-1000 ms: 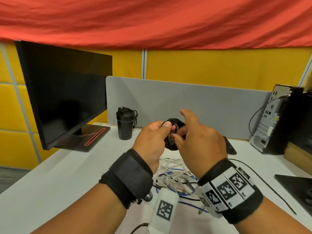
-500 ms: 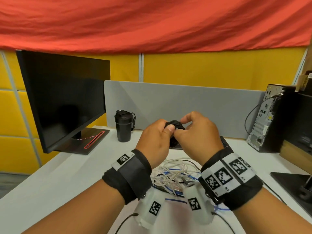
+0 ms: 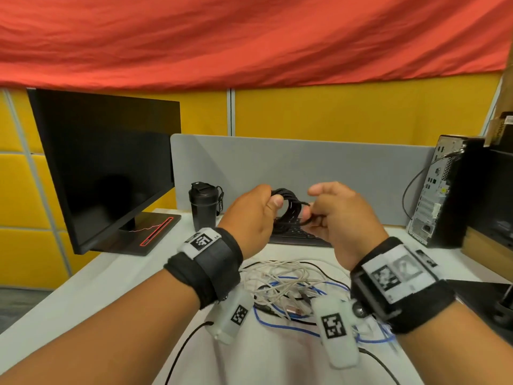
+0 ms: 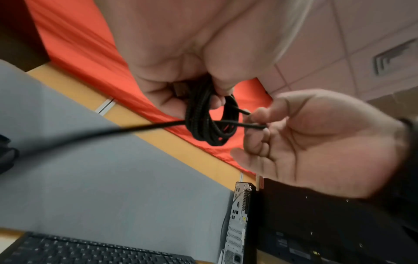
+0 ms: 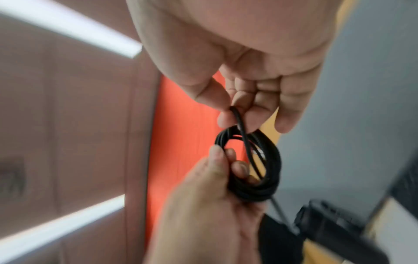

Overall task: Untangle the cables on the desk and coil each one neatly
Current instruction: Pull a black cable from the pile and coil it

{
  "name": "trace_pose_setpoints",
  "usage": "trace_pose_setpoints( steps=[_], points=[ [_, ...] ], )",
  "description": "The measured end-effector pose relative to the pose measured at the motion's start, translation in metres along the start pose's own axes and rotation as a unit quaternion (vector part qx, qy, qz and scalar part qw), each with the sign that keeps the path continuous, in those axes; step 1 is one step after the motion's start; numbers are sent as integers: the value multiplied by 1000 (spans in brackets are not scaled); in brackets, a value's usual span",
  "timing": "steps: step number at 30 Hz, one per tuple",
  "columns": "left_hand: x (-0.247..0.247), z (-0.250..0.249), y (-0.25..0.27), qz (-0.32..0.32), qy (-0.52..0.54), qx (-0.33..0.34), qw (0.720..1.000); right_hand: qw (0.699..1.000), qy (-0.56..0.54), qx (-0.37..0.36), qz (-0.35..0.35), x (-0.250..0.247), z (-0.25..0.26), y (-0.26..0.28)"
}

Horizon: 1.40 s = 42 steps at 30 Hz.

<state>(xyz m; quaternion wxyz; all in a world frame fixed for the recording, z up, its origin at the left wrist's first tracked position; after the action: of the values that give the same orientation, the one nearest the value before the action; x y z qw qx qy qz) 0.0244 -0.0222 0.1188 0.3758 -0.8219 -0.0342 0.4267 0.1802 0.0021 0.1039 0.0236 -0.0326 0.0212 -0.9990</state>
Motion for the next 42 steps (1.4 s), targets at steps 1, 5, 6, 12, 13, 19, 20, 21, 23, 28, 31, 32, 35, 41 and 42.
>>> trace_pose_setpoints(
  steps=[1, 5, 6, 12, 13, 19, 20, 21, 23, 28, 31, 32, 35, 41, 42],
  points=[
    [-4, 1, -1, -5, 3, 7, 1000, 994, -92, 30, 46, 1, 0, 0],
    [-23, 18, -3, -24, -7, -2, 1000, 959, -219, 76, 161, -4, 12, 1],
    [-29, 28, -1, -26, -10, -20, 999, 963, -194, 77, 170, -8, 15, 0],
    [-56, 60, 12, -47, -30, -80, 995, 964, 201, 26, 172, -19, 18, 5],
    [-59, 64, 13, -60, -18, -97, 993, 952, 250, 27, 173, -17, 17, 6],
    [-52, 75, 30, -171, 393, -248, 869, 865, 465, -170, 83, 15, 22, 13],
    [-51, 70, 30, -175, 435, -243, 849, 856, 471, -206, 52, 19, 26, 13],
    [-47, 63, 30, -174, 472, -236, 831, 857, 461, -230, 15, 18, 28, 13],
    [-41, 49, 27, -162, 518, -223, 810, 877, 396, -266, -54, 14, 37, 13],
    [-22, 16, 19, -109, 526, -187, 823, 987, 64, -147, -7, 25, 40, 13],
    [-21, 8, 16, -102, 422, -168, 885, 993, -80, -66, 54, 33, 41, 14],
    [-21, 6, 15, -99, 400, -162, 897, 989, -122, -37, 73, 33, 40, 14],
    [-25, 5, 13, -106, 355, -148, 917, 983, -136, 20, 120, 31, 33, 13],
    [-27, 13, 8, -121, 279, -137, 943, 908, 175, -356, -138, 3, 62, 55],
    [-24, 11, 7, -115, 273, -129, 946, 865, 252, -420, -108, 18, 64, 66]
  ],
)
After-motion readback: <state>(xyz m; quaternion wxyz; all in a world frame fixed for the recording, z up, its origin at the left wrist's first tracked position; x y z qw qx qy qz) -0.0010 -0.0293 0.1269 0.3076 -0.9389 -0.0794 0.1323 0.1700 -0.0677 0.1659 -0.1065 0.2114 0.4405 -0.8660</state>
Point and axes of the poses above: each hand's wrist, its own y-axis away from the middle knuckle, its own x-axis out of the palm, z = x × y, the point moved 7 cm from there along -y, towards the middle knuckle, and after that the axes turned 10 degrees about x, right-handed, at the moved point
